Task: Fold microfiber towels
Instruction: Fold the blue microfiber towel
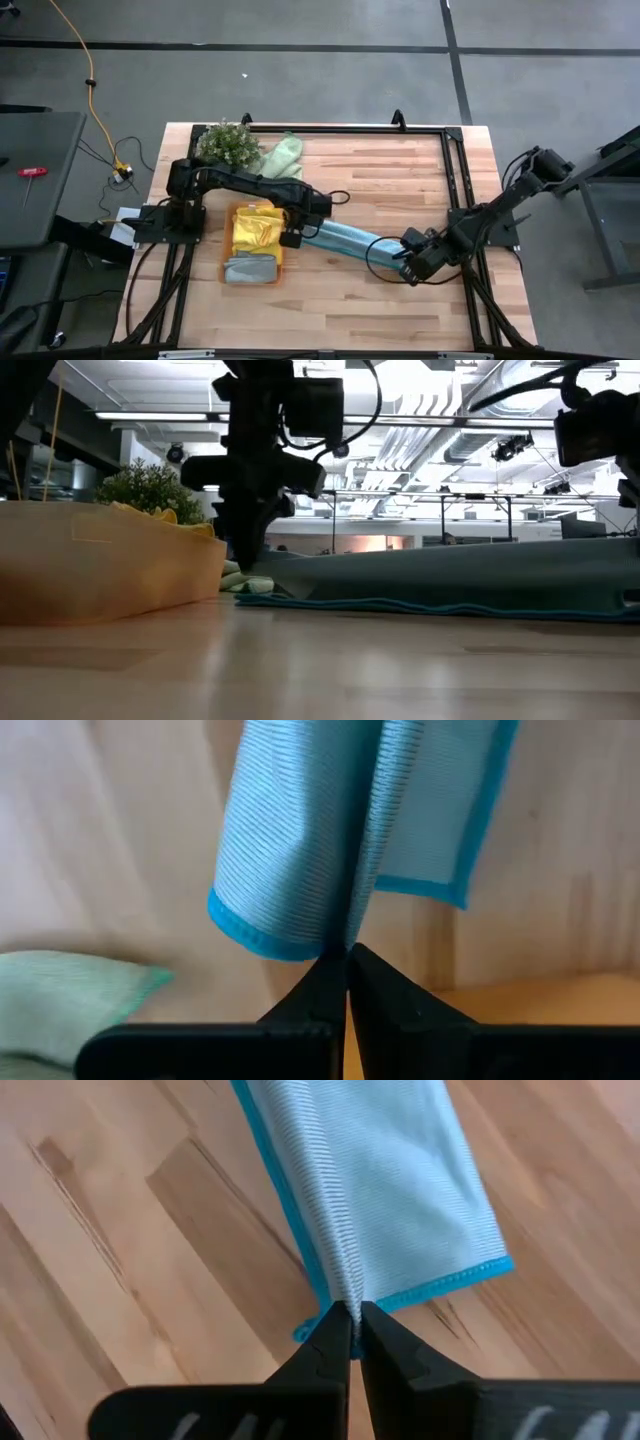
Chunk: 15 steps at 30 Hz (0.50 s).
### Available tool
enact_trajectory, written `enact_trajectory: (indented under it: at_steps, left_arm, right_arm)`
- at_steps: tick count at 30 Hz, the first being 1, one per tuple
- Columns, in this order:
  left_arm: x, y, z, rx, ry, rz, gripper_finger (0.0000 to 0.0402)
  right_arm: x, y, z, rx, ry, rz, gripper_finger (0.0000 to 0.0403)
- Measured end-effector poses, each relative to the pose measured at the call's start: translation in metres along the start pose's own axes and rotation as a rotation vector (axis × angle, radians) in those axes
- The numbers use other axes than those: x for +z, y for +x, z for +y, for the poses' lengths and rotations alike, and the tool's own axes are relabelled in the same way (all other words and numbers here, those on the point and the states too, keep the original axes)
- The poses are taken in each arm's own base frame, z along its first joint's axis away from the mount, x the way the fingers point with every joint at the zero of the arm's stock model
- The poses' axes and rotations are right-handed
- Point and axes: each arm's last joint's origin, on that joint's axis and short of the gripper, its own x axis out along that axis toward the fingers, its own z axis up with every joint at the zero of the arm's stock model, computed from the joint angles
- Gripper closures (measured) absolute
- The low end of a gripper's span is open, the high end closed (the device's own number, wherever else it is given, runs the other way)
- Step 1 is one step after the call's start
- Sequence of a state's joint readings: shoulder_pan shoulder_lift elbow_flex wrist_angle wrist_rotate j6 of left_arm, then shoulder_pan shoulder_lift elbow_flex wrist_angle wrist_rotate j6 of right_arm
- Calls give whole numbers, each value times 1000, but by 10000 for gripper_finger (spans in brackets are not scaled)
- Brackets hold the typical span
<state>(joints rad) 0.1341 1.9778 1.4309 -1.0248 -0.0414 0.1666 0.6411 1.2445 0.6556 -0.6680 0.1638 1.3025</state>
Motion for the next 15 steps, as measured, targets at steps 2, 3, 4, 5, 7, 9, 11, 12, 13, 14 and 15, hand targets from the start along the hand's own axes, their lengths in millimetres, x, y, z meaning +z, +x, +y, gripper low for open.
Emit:
enact_trajectory:
  at_steps: [2,3,4,5,7,9,11,12,13,14,15]
  left_arm:
    - [0,2,-5,-7,6,-4,401]
    - [1,3,-8,-6,11,-12,401]
    - [2,3,-11,-5,17,-20,401]
    - [4,3,-13,-3,18,-28,401]
    - [6,3,-19,-2,20,-45,401]
    - [7,3,-24,-11,31,-50,401]
    - [7,2,-28,-28,40,-53,401]
    - [8,2,-30,-35,41,-56,401]
    - [8,2,-31,-36,43,-60,401]
    - [8,2,-32,-34,39,-63,401]
    - [9,2,-32,-30,29,-69,401]
  right_arm:
    - [-1,2,1,-5,-2,8,403]
    - [-1,3,1,-9,-3,13,403]
    - [-1,3,0,-16,-5,20,403]
    - [-1,3,-1,-23,-6,25,403]
    - [-2,3,-2,-39,-9,36,403]
    - [-2,3,-4,-56,-2,40,403]
    - [-1,3,-6,-76,20,43,403]
    - [-1,3,-7,-84,28,43,403]
    - [0,3,-8,-88,31,43,403]
    - [0,4,-8,-90,33,43,403]
    - [1,4,-8,-89,33,43,403]
